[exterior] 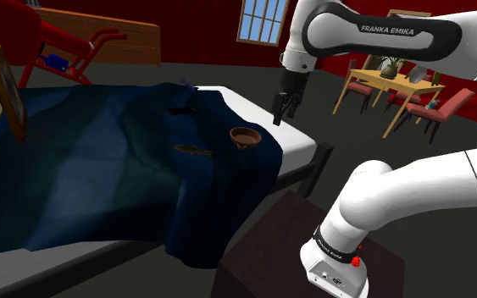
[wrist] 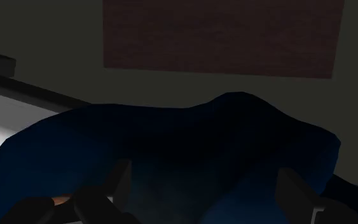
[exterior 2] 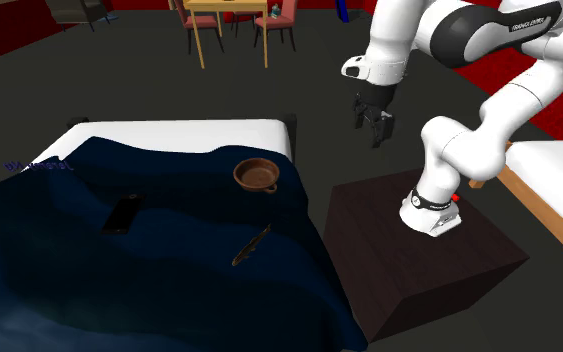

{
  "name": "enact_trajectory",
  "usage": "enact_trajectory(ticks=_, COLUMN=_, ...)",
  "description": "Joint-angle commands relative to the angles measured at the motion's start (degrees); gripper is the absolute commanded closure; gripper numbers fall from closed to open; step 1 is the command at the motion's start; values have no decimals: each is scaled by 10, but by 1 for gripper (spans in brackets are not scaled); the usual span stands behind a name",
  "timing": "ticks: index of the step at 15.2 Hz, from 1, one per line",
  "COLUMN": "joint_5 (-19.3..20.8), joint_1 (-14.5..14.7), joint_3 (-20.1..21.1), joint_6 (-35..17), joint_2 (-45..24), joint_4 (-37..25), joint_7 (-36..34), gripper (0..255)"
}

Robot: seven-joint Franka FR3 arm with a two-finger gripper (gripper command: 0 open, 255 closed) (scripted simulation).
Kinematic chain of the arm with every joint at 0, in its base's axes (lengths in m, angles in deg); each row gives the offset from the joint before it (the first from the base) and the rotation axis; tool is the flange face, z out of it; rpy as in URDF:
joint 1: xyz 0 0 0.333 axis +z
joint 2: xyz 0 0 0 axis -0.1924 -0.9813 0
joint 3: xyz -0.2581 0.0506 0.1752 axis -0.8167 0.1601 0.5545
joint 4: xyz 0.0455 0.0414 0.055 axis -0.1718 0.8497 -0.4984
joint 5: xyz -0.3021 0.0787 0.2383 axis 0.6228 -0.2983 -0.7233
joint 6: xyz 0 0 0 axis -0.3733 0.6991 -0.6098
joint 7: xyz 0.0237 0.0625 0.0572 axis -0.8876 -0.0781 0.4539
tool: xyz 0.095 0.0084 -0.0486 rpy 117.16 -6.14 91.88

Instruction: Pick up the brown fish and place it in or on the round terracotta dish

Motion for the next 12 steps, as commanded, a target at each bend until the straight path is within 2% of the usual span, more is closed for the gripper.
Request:
enact_trajectory(ticks=1, joint_5=0, joint_1=0, joint_3=0, joint_6=0, joint_2=0, joint_4=0, joint_7=0, gripper=0)
enact_trajectory(ticks=12, joint_5=-2, joint_1=39, joint_3=-51, joint_6=-197, joint_2=-217, joint_4=-34, joint_7=125, gripper=0)
